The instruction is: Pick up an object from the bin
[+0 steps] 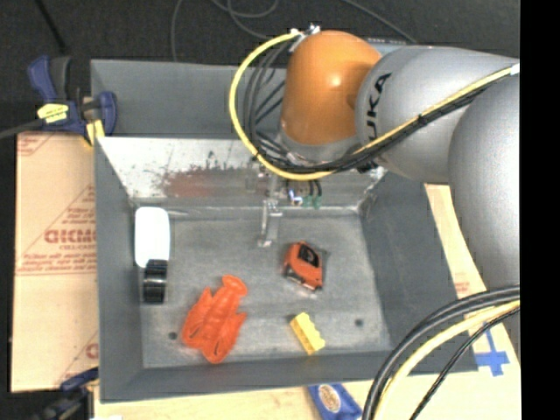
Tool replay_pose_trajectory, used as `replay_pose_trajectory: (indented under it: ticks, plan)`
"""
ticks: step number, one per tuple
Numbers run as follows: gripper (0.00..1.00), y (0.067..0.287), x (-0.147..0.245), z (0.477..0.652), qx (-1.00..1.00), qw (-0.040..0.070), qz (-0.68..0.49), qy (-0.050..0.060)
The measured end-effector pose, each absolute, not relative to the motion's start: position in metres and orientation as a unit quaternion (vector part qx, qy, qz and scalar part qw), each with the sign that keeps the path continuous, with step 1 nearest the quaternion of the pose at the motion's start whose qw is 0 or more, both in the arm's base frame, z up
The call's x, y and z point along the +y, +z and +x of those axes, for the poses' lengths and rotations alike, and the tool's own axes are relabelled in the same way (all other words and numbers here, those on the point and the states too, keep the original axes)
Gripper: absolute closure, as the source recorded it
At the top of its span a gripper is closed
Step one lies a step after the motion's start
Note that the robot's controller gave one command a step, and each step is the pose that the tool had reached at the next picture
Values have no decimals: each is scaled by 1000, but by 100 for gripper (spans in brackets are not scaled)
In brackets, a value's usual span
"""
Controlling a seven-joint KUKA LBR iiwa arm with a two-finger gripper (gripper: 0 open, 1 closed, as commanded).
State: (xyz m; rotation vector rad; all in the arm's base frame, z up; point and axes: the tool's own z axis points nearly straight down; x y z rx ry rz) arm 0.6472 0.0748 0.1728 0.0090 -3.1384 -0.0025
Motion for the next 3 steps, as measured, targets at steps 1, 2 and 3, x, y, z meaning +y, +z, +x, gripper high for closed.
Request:
replay_pose_trajectory:
  ticks: [1, 2, 3]
  plan:
    - [0, 178, 75, 649, -1000, -2, 2, -1]
    - [0, 127, 93, 607, -985, -4, 170, 1]
    - [0, 117, 104, 581, -975, 0, 220, -1]
